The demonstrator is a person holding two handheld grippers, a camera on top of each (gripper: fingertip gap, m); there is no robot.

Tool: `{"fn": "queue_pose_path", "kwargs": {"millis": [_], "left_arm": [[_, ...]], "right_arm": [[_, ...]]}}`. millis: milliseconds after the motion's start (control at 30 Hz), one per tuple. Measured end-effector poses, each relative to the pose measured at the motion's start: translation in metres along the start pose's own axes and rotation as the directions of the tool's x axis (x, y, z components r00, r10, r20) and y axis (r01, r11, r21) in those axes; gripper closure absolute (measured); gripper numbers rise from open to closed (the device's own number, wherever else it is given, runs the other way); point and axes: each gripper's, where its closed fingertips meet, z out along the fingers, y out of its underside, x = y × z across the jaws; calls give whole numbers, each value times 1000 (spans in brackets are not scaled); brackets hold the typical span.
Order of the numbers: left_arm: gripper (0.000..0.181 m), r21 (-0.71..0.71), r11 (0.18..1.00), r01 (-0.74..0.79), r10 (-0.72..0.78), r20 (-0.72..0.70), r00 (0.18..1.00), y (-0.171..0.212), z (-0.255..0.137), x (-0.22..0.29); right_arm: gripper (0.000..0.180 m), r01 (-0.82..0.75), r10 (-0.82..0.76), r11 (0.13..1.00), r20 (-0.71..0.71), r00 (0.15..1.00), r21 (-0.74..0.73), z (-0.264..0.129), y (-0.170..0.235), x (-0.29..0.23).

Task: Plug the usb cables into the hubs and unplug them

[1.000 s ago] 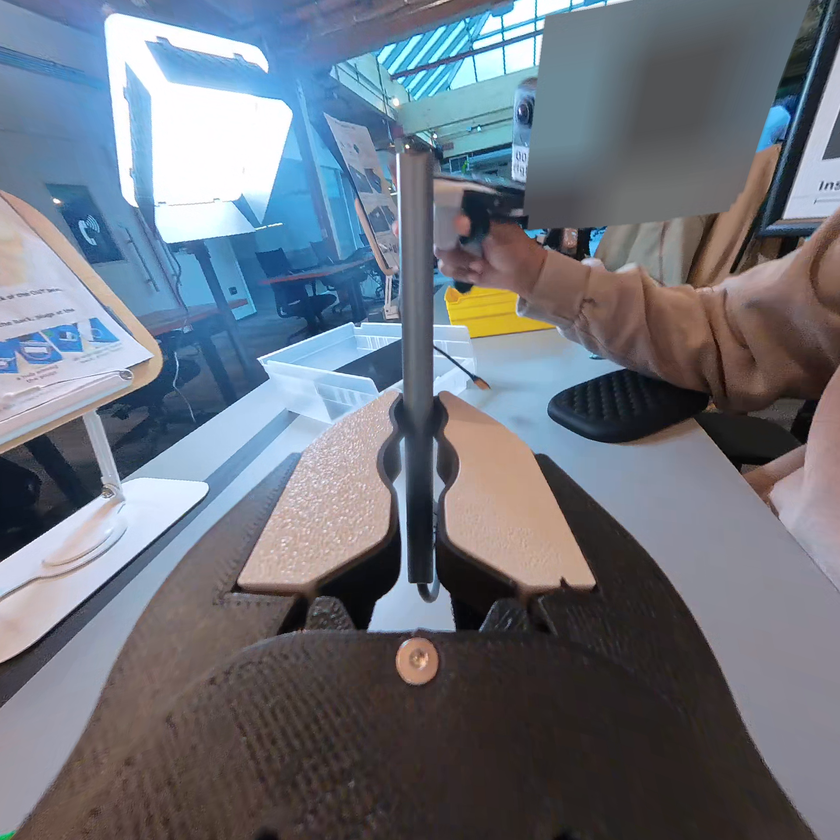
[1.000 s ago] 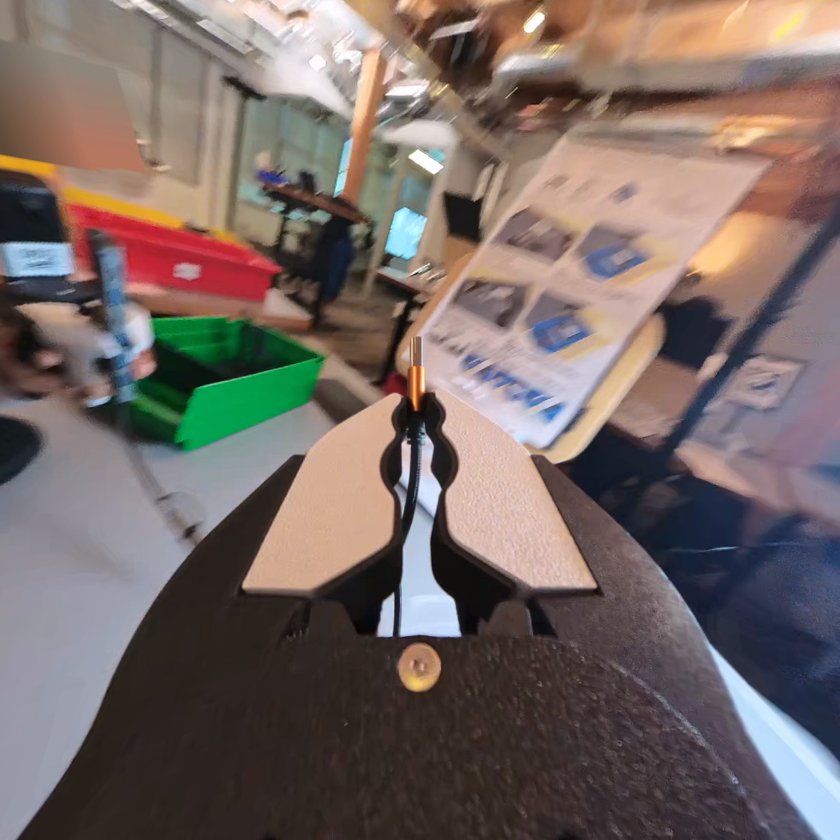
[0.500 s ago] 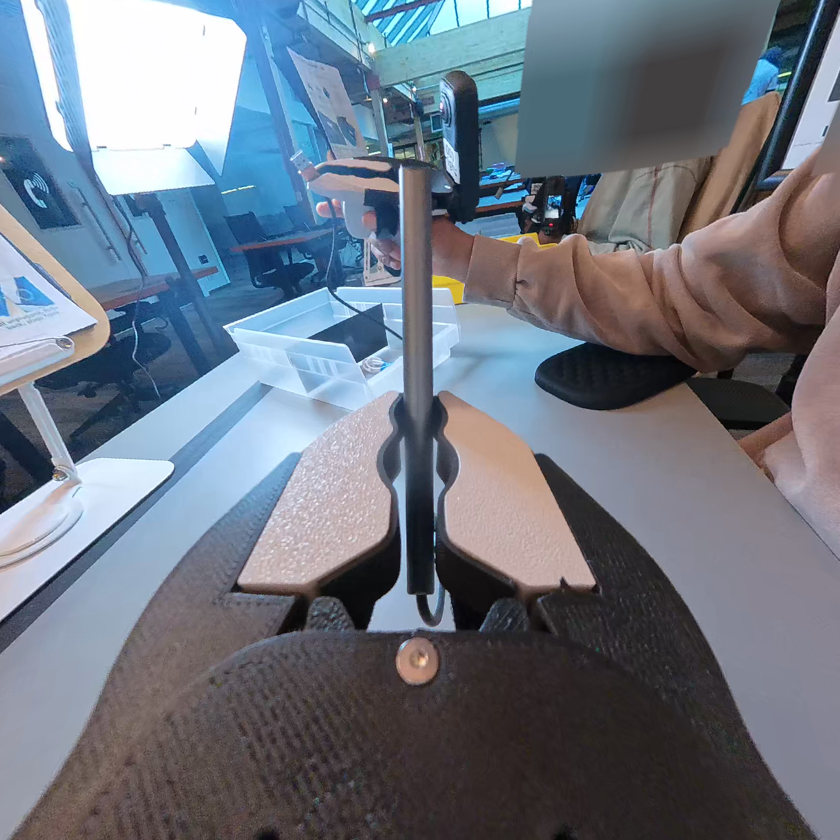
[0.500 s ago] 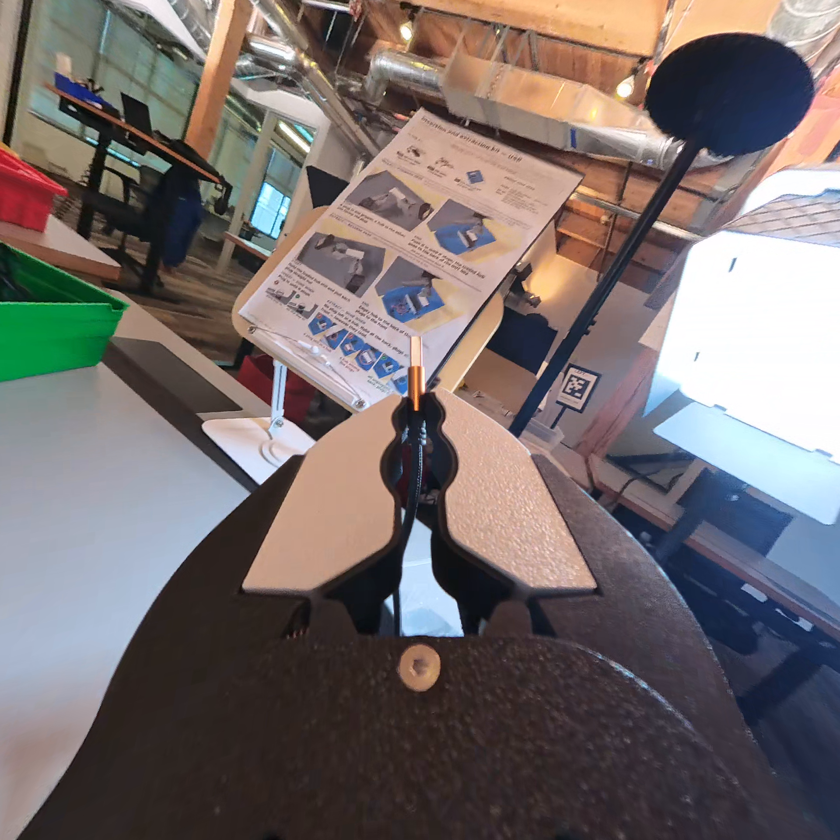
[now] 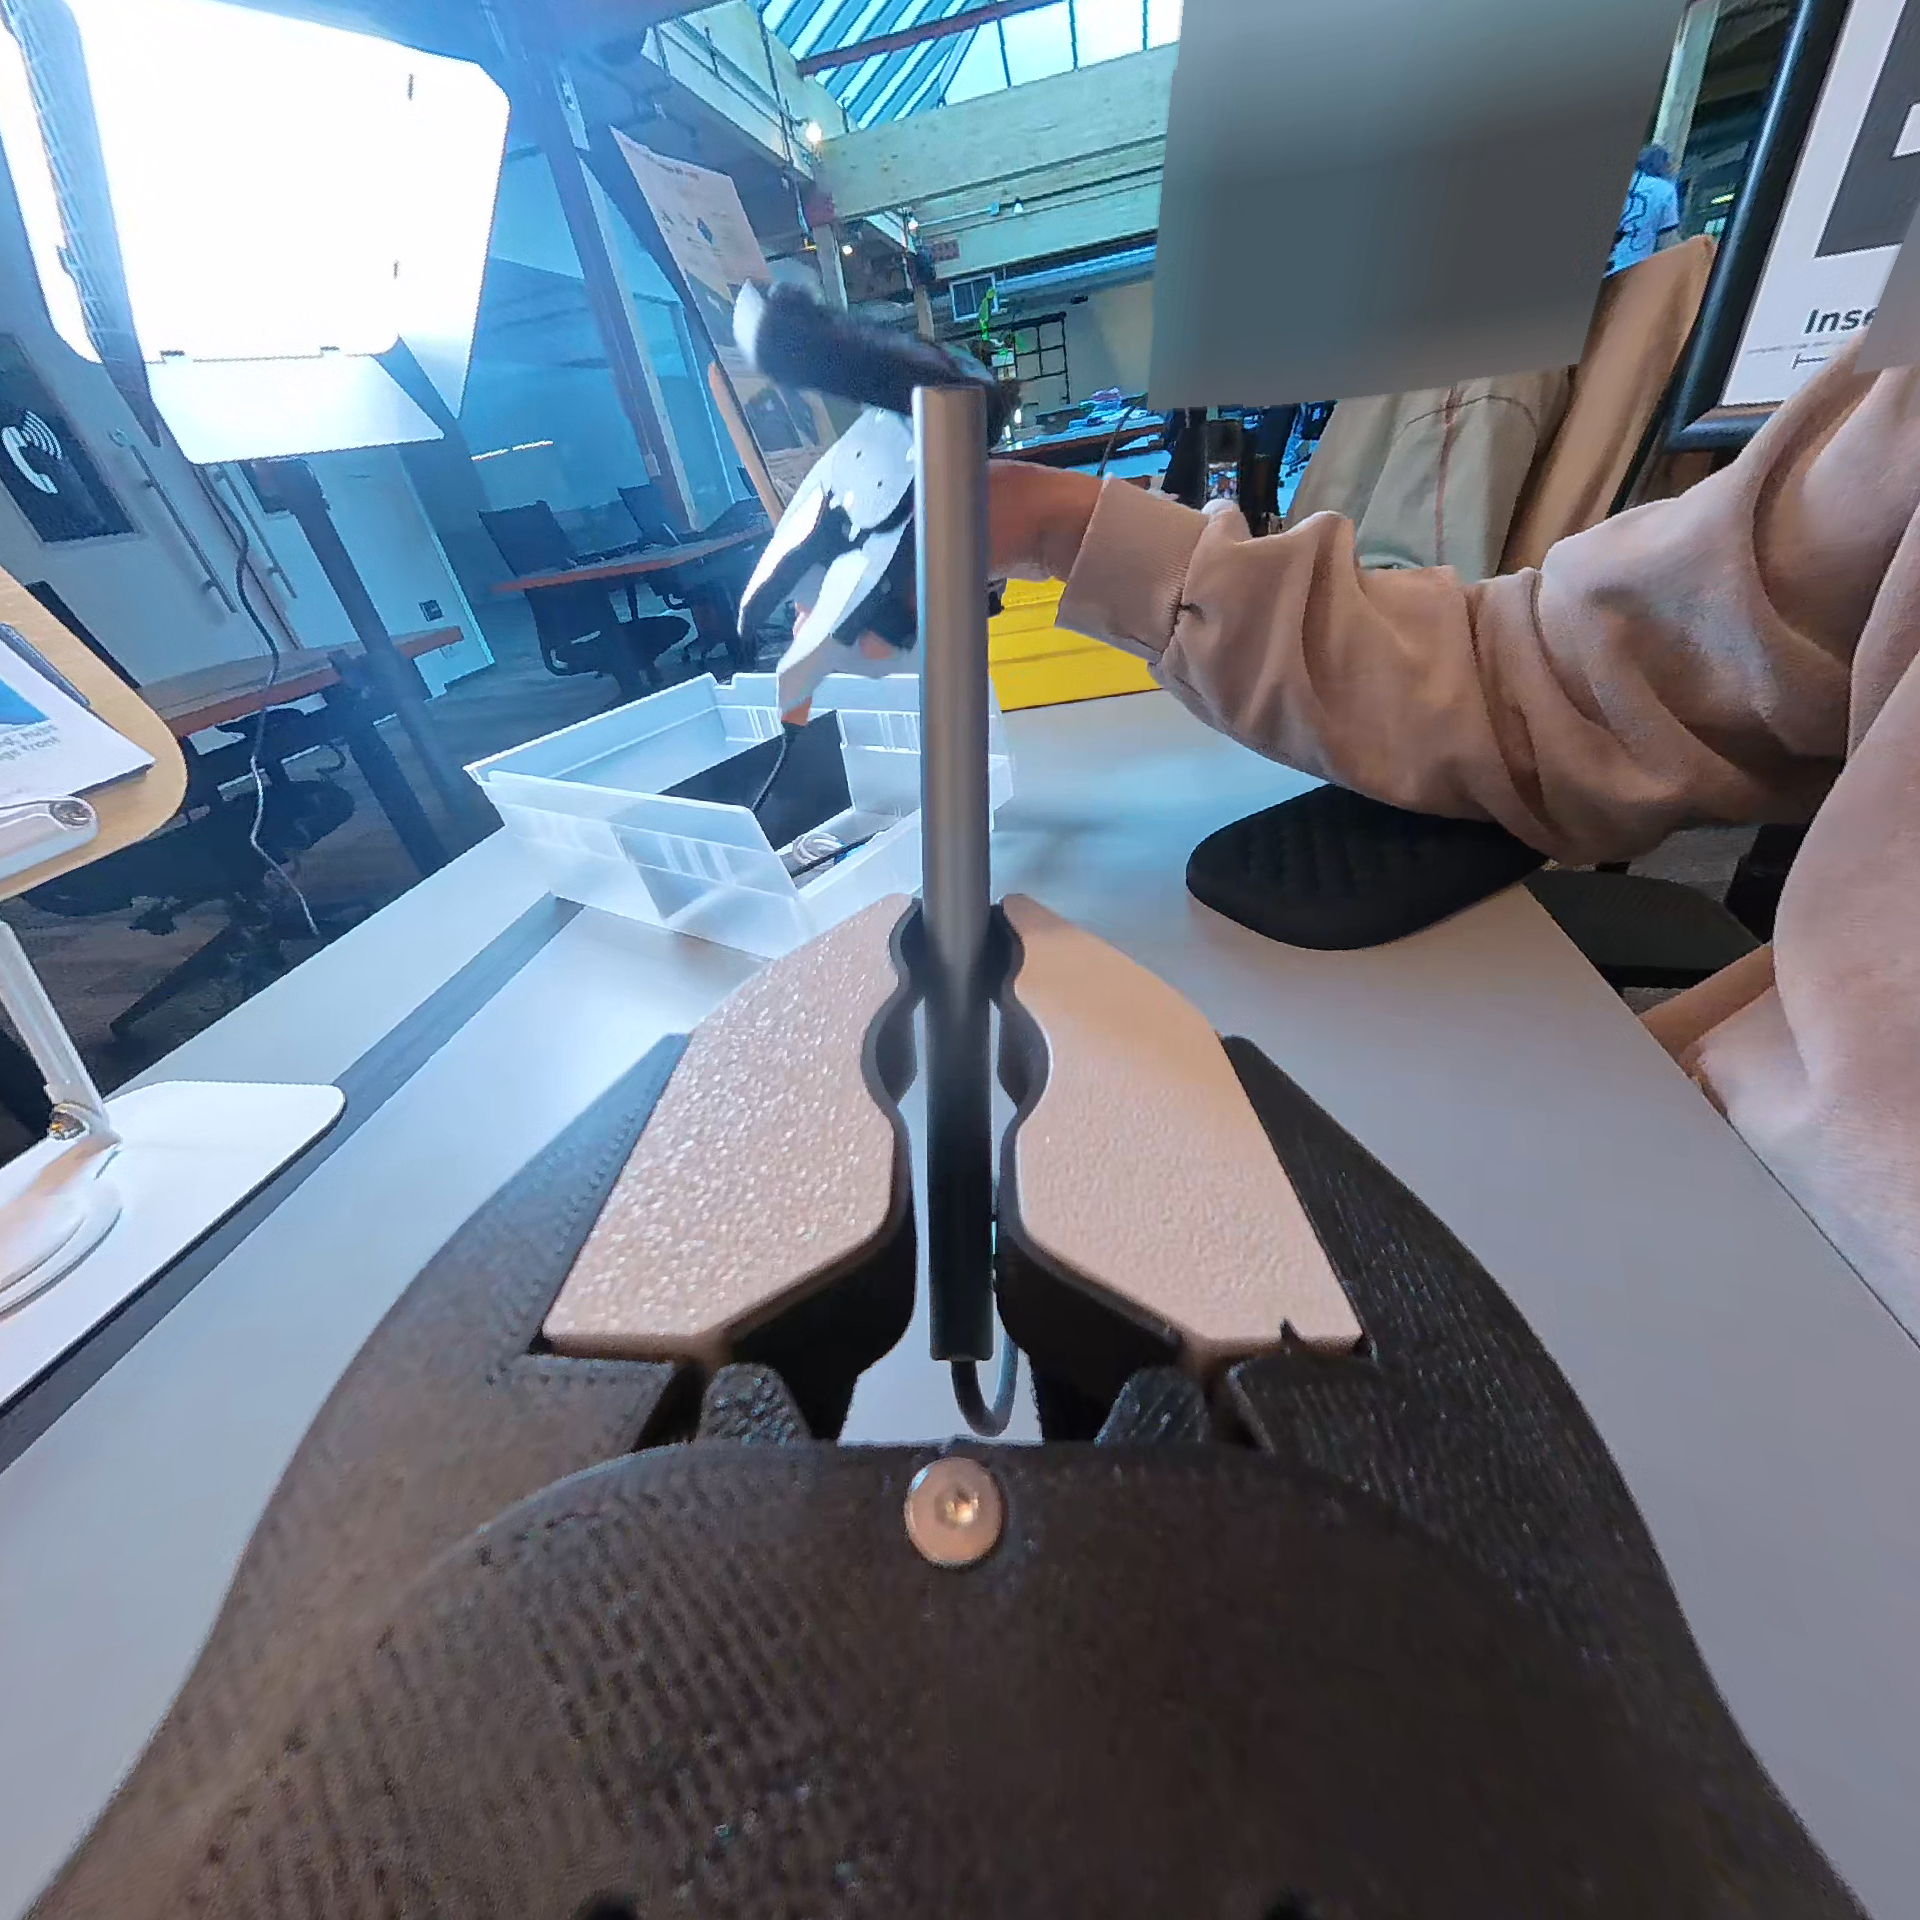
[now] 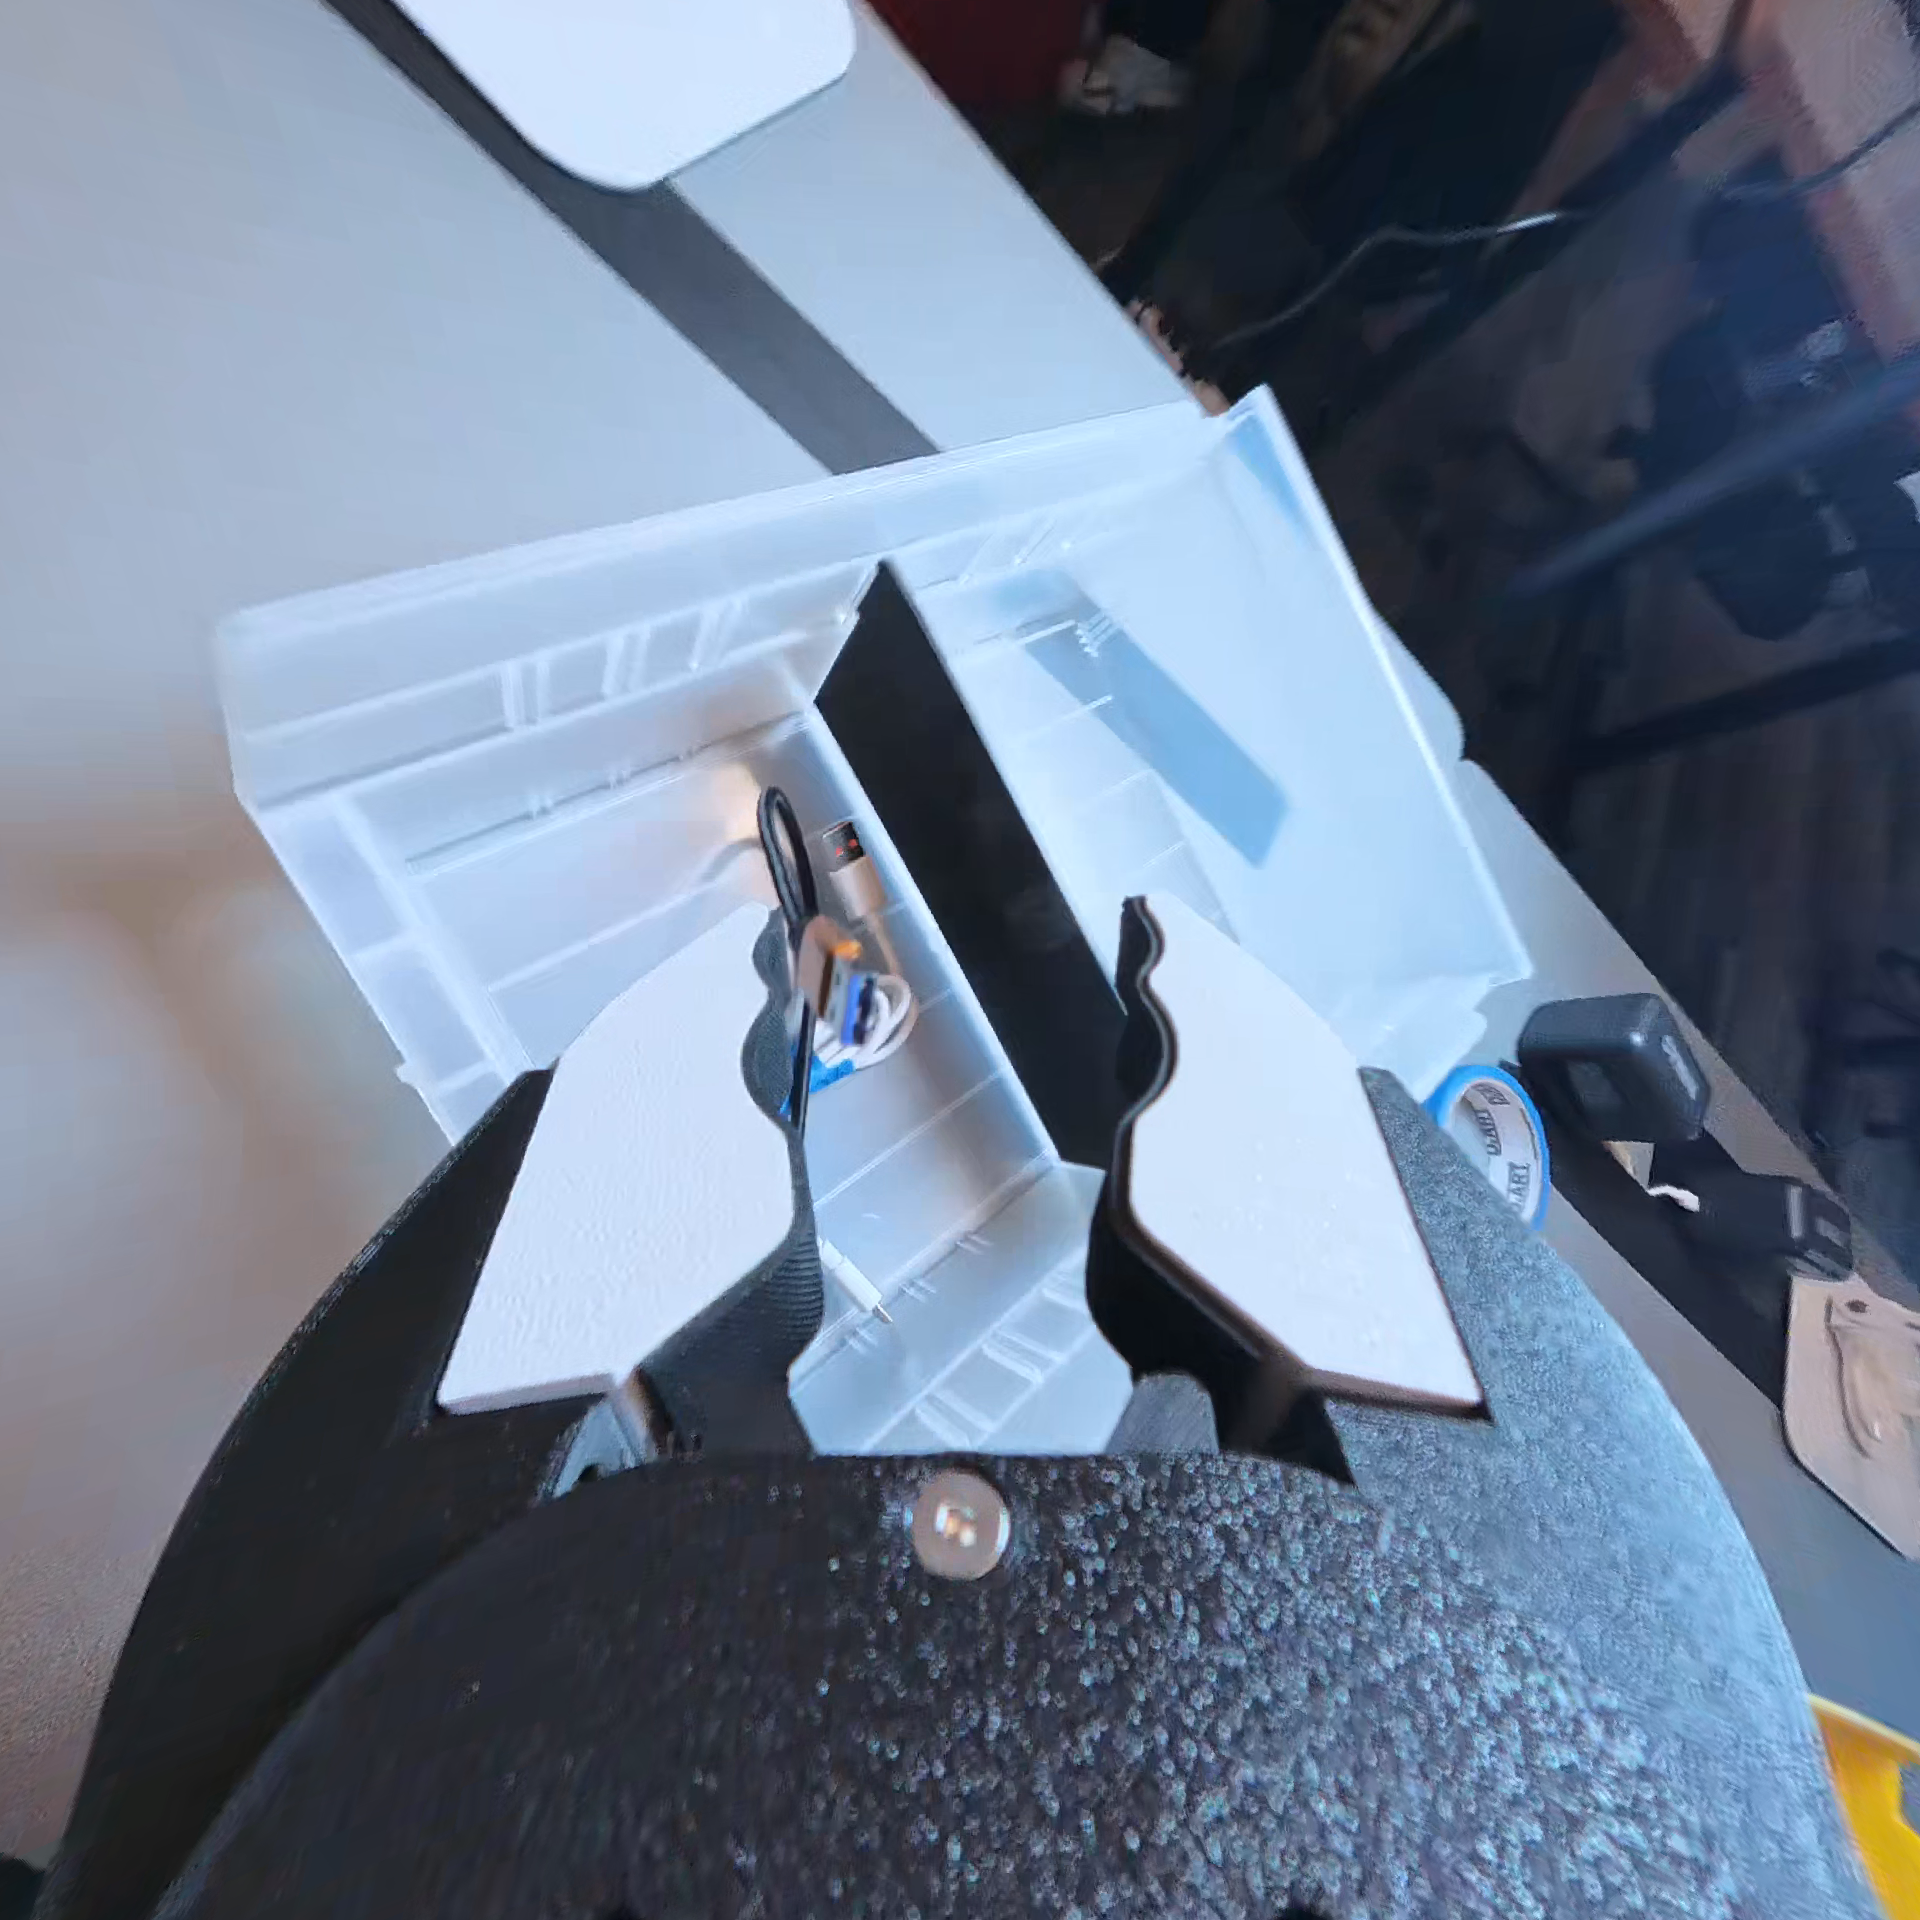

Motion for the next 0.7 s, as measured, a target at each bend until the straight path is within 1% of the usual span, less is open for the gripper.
{"fn": "queue_pose_path", "kwargs": {"millis": [33, 100, 200, 267, 367, 433, 500, 567, 633, 700], "left_arm": [[170, 4, 1000, 4, -4, 2, 1000, 0, 0, 0], [170, 14, 1000, 14, -14, 6, 1000, -1, 0, -2], [170, 42, 998, 48, -48, 6, 999, -4, -1, -4], [170, 74, 994, 82, -82, -7, 997, -8, -2, -4], [170, 126, 983, 132, -129, -31, 991, -16, -4, -4], [170, 164, 973, 163, -158, -48, 986, -22, -5, -3], [170, 200, 960, 197, -186, -70, 980, -27, -5, -1], [170, 203, 957, 207, -194, -84, 977, -28, -4, 1], [170, 179, 964, 195, -181, -90, 979, -24, 0, 5], [170, 151, 972, 179, -165, -101, 981, -19, 4, 11]], "right_arm": [[118, -20, 21, 999, -6, 1000, 44, -9, -8, 4], [117, -64, 63, 983, 9, 998, 172, -34, -29, 8], [122, -110, 103, 924, 39, 994, 366, -77, -63, 9], [127, -87, 44, 881, 104, 994, 465, -103, -83, -11], [131, -21, -136, 834, 242, 961, 552, -129, -108, -67], [132, 29, -277, 803, 330, 902, 595, -139, -119, -113], [133, 45, -397, 770, 424, 814, 637, -145, -128, -165], [134, 35, -489, 735, 494, 719, 677, -150, -136, -215], [134, -15, -532, 705, 542, 650, 709, -155, -145, -254], [136, -127, -517, 687, 604, 606, 716, -163, -156, -275]]}}
